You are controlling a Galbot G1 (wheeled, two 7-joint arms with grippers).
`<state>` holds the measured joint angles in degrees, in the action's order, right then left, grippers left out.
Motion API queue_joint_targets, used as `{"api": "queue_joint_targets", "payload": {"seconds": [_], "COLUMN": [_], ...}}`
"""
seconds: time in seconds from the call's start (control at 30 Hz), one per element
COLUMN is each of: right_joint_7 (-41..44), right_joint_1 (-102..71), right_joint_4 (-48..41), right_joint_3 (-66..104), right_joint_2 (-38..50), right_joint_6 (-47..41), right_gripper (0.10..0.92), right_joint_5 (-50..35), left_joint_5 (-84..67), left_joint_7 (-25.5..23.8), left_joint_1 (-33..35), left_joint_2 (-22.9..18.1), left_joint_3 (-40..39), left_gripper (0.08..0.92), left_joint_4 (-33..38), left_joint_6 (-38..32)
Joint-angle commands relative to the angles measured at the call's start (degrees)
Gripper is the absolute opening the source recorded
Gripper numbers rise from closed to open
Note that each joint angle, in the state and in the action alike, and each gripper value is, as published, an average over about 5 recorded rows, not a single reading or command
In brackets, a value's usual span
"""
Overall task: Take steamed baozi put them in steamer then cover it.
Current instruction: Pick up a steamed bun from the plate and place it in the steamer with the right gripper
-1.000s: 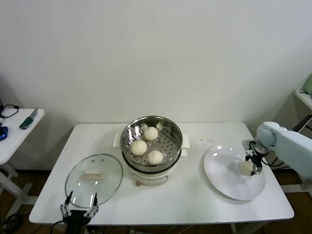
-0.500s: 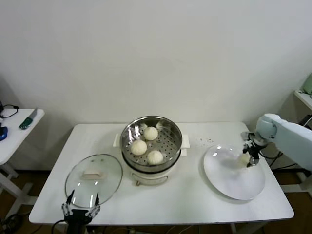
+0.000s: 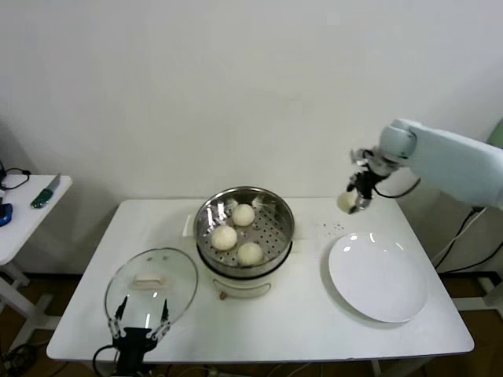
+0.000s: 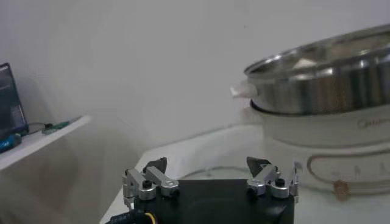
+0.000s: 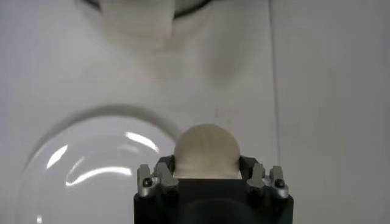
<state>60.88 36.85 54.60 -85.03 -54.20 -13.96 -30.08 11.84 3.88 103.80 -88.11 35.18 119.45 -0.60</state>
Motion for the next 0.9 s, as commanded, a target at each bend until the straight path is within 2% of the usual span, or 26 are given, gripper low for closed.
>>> {"api": "queue_joint_targets", "payload": {"seconds": [0.03,0.23,0.5,0.9], "right_joint_7": [-3.3,-5.6,-6.7,-7.1], "right_joint_1": [15.2,15.5,13.1,5.3], "right_joint_4": [3.9,7.9,9.3,3.7], "right_joint_3": [-11.9,-14.4,-18.1,-20.0], "right_joint_2": [-14.9,-19.9,-24.7,-27.3], "right_joint_6": [-4.3,-6.3,-6.9,-6.5], "right_gripper": [0.68,0.687,0.688,0.696], "right_joint_5": [-23.7,-28.2,-29.4,-23.7], "left_joint_5": [-1.1,-2.0,-3.3,-4.9], "left_joint_7": [0.7,0.6,0.6,0.6], "left_joint_1": [0.0,0.7,1.1,1.4], "left_joint_2": [0.7,1.5,1.9,2.4], "left_joint_3": [-2.2,-2.3,-1.7,-0.3], "left_gripper": [0.823,0.823,0.823,0.823], "left_joint_4": [2.6,3.3,3.3,2.6], "left_joint_6": [1.2,1.3,1.0,0.5]}}
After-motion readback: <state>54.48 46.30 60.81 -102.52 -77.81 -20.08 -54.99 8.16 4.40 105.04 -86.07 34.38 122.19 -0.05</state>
